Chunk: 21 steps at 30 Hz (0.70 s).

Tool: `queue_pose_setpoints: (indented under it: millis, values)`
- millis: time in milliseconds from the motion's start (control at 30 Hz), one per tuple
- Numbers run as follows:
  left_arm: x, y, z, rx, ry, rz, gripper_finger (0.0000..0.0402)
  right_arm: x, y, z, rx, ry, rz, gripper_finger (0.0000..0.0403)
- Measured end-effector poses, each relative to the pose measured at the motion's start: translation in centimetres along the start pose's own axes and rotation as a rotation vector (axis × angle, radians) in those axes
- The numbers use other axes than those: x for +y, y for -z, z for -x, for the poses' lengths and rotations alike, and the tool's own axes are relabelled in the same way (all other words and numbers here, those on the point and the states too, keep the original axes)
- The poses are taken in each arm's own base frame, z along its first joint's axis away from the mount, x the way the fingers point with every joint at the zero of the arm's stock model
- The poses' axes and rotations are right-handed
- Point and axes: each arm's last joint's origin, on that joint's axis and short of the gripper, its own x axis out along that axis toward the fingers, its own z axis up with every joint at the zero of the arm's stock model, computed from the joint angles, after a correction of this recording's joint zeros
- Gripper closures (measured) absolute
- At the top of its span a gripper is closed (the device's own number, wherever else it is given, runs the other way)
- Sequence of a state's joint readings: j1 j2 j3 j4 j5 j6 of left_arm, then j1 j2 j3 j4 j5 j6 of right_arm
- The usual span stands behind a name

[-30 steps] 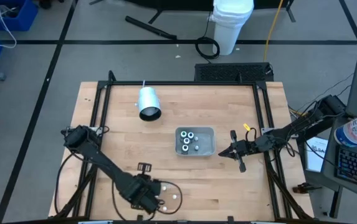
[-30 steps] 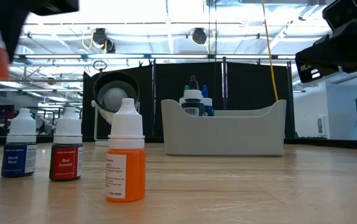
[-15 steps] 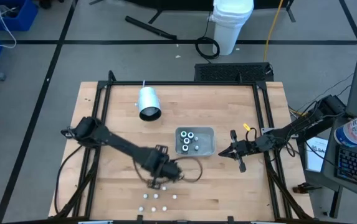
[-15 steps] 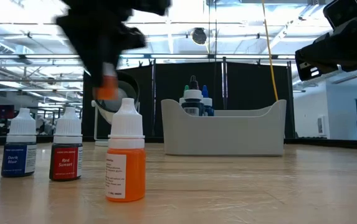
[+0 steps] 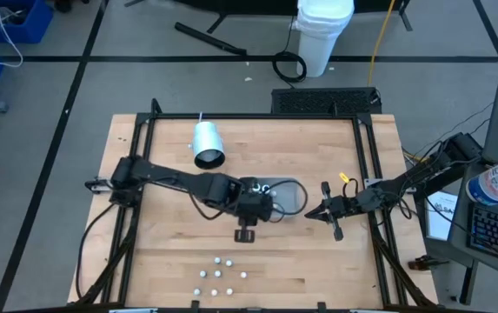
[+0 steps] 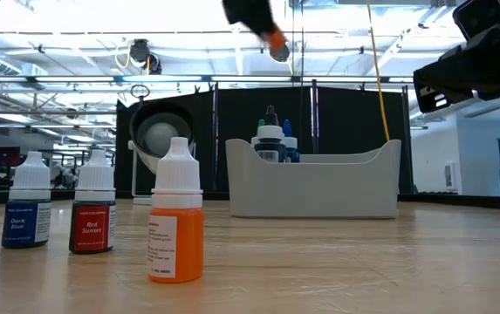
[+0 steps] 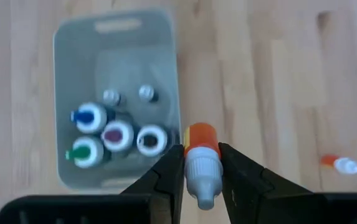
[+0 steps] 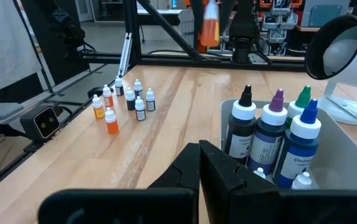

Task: Pick & Place food coloring
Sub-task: Put the top left small orange food coloring bottle into the white bin

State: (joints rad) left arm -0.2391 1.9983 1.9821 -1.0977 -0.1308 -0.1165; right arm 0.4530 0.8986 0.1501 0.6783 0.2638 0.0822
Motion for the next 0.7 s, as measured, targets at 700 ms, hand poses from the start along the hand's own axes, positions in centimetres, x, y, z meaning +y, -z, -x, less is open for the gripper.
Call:
queue_pose_setpoints:
  millis: [700]
  values:
    - [6.4, -4.8, -5.9, -0.017, 0.015, -0.05, 0.0312, 0.0, -0.2, 0.0, -0.02, -0.004, 0.068, 0.0403]
